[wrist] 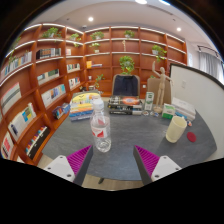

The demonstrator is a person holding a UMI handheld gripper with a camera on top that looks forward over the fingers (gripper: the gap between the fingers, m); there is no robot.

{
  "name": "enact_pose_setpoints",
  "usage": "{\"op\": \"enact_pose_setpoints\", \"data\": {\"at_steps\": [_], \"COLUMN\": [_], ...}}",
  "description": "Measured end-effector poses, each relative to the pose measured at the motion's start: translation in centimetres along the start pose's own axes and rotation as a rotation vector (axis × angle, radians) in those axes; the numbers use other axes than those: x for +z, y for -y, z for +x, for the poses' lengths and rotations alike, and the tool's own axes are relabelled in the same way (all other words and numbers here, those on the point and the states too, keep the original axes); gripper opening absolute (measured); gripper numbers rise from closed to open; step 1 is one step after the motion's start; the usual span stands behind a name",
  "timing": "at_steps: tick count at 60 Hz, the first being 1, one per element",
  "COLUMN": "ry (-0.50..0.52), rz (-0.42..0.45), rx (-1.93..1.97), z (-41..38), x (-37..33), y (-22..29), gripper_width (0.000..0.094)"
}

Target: Pour water

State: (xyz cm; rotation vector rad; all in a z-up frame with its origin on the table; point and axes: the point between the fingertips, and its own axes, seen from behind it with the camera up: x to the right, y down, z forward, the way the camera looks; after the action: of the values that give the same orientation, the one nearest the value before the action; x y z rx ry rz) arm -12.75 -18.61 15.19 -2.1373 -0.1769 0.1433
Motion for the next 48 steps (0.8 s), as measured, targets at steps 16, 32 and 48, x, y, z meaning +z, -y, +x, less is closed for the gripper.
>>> {"op": "enact_pose_setpoints", "data": {"at_steps": [16, 32, 48], "ry": [-0.001, -0.055, -0.093], "rz": [0.033, 0.158, 0.203], "rx": [0.033, 0.032, 0.101], "z": [-6.0, -5.9, -4.2], "x": [10.5, 16.4, 16.9], "y": [-2.2, 1.7, 2.4], "gripper_width": [0.0866, 0.0763, 0.0407]}}
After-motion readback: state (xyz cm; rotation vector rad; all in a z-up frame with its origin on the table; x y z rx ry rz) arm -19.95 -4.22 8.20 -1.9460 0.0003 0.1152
